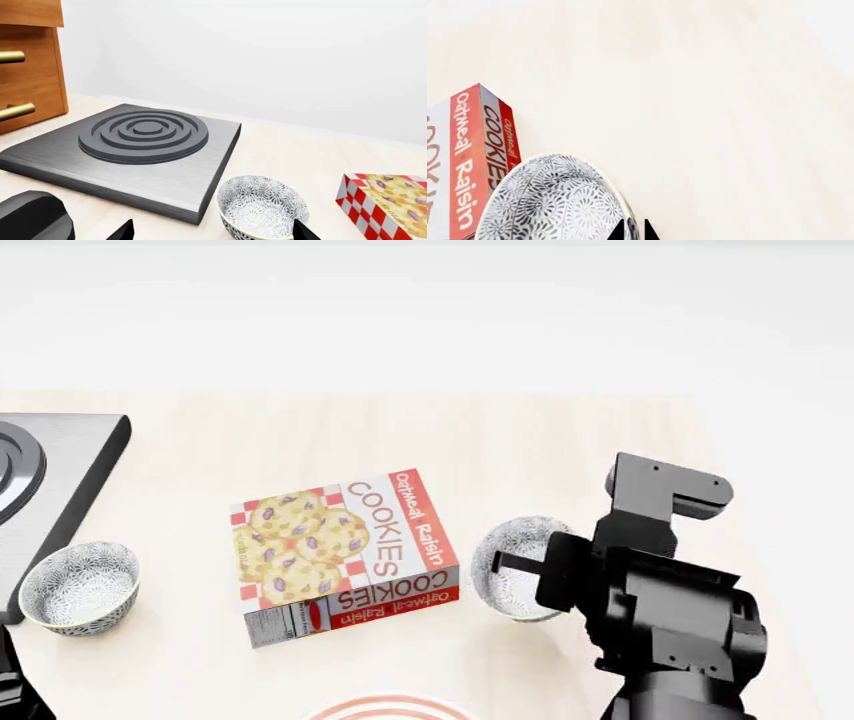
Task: Pick the akita bowl next to the plate and place it on the plate.
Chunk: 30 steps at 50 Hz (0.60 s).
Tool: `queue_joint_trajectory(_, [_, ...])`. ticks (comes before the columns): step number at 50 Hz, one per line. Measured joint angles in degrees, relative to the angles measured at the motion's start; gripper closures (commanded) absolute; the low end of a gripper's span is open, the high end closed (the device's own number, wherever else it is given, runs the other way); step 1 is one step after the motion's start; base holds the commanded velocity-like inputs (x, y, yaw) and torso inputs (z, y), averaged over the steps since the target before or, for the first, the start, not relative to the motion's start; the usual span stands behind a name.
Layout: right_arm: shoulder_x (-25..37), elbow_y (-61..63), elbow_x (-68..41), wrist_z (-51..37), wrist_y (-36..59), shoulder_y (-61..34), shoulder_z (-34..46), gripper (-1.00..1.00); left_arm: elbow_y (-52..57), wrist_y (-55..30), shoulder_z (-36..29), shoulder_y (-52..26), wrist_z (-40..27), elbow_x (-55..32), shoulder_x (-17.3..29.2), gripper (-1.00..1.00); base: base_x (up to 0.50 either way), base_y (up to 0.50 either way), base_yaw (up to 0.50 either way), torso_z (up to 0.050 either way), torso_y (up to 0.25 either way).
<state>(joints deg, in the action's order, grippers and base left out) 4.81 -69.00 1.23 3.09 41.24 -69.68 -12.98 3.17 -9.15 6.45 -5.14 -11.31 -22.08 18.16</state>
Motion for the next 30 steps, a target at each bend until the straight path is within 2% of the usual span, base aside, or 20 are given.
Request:
queue_joint_trajectory(19, [-1.11,29.13,0.40,0.97,18.68,2.03,2.83,1.00,0.00,0.16,-0.19,0.11,-0.22,-0.22,0.16,-1.00,0.00,0.00,0.00,0.000,0.001])
queue_joint_trajectory(30, [-1.59,44.86,-2.88,5.04,33.95,2.67,5.40,1.00,0.24,0.08,-0.27,0.23,-0.37,-0.45,0.30,-1.00,0.00,0.00,0.00,0.000,0.000])
